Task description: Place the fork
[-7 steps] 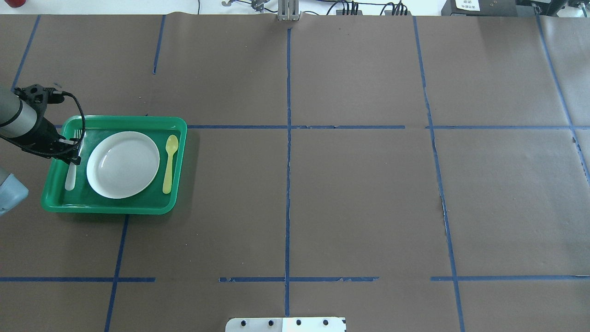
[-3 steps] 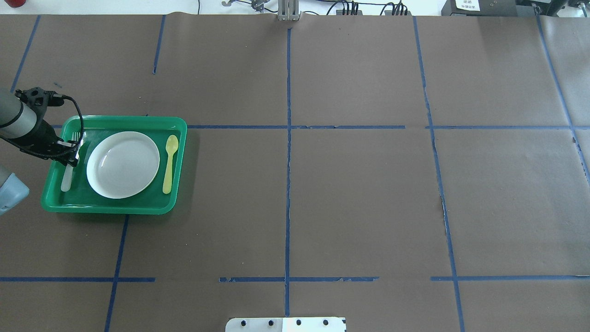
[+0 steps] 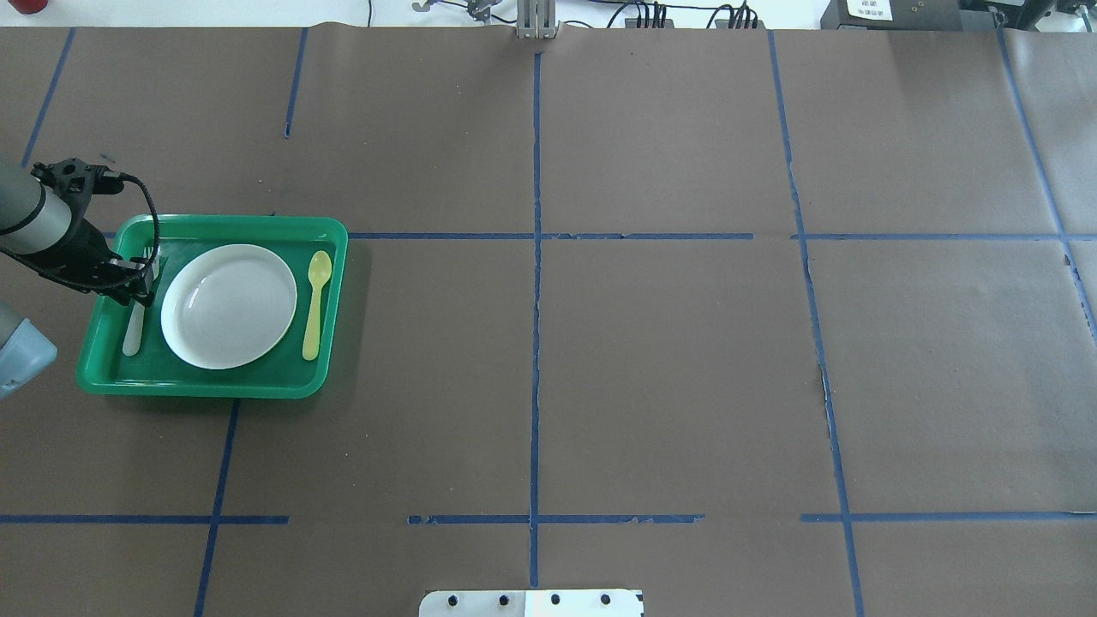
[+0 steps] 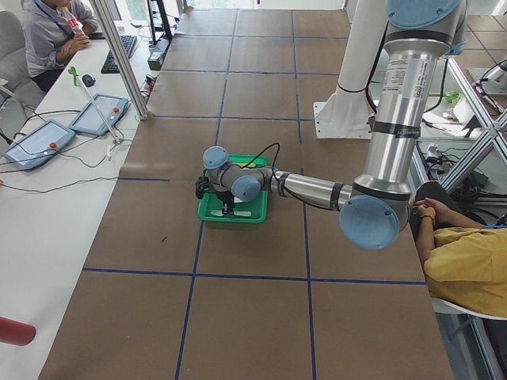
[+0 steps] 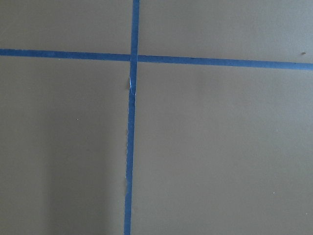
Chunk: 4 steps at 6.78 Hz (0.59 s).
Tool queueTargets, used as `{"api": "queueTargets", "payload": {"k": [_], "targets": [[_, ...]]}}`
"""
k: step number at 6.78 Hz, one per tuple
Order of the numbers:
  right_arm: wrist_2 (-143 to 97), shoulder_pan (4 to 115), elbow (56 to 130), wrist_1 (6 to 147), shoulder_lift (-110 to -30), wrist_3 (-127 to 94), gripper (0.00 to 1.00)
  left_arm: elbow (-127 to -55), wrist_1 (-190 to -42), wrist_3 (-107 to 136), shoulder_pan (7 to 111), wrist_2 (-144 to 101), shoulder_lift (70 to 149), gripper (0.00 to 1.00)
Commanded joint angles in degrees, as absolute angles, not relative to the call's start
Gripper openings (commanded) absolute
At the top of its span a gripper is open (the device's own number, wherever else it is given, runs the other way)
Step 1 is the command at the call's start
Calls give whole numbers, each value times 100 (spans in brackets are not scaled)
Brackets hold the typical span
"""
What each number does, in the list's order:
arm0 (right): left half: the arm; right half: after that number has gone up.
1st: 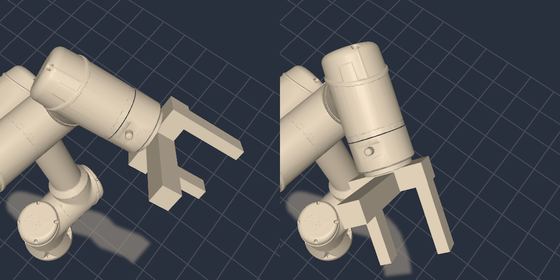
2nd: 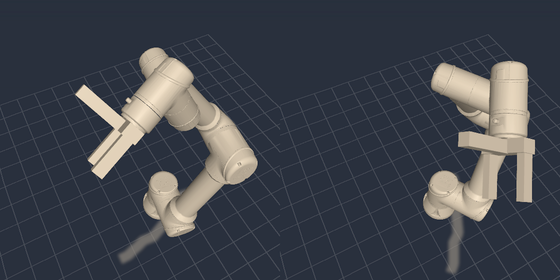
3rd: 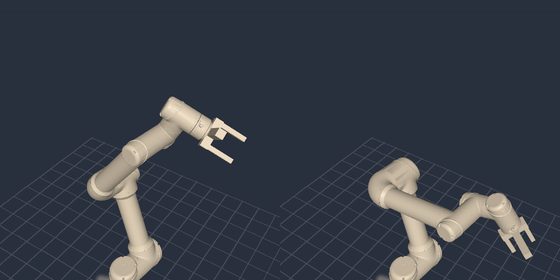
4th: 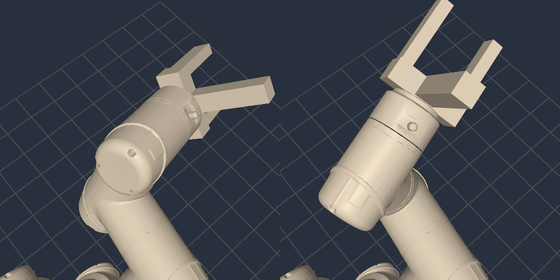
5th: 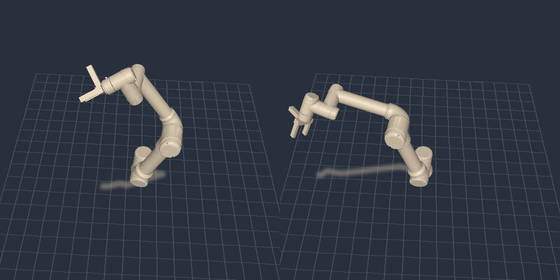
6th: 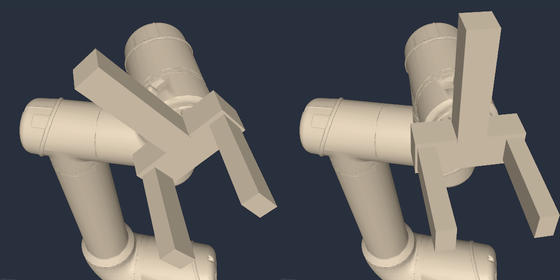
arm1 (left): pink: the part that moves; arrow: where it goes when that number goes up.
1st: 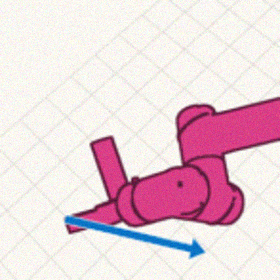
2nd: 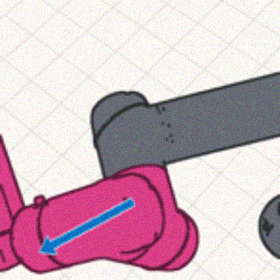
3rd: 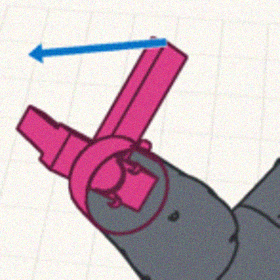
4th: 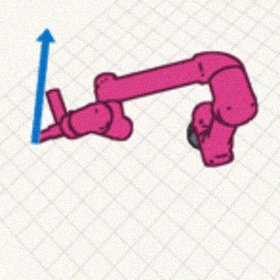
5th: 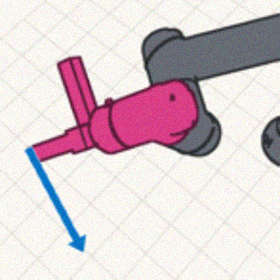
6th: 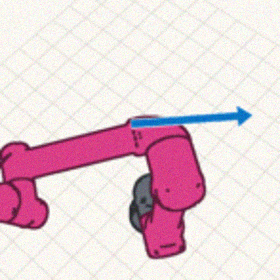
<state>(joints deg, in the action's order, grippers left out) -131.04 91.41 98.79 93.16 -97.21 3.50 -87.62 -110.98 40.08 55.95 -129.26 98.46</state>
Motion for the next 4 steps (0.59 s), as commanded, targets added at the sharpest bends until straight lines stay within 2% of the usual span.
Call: {"api": "queueTargets", "payload": {"k": [1, 2, 3, 4], "targets": [[-13104, 9141, 9879, 9316, -9721, 351, 100, -8946, -11048, 3973, 6008, -12937, 9844, 37], [-13104, 9141, 9879, 9316, -9721, 343, 100, -9165, -11004, 3564, 6395, -12946, 9757, 40], [-13104, 9141, 9879, 9316, -9721, 343, 100, -9176, -10760, 2994, 6790, -13086, 9738, 57], [-13104, 9141, 9879, 9316, -9721, 343, 100, -9176, -10253, 2136, 7333, -13139, 9738, 63]]}}
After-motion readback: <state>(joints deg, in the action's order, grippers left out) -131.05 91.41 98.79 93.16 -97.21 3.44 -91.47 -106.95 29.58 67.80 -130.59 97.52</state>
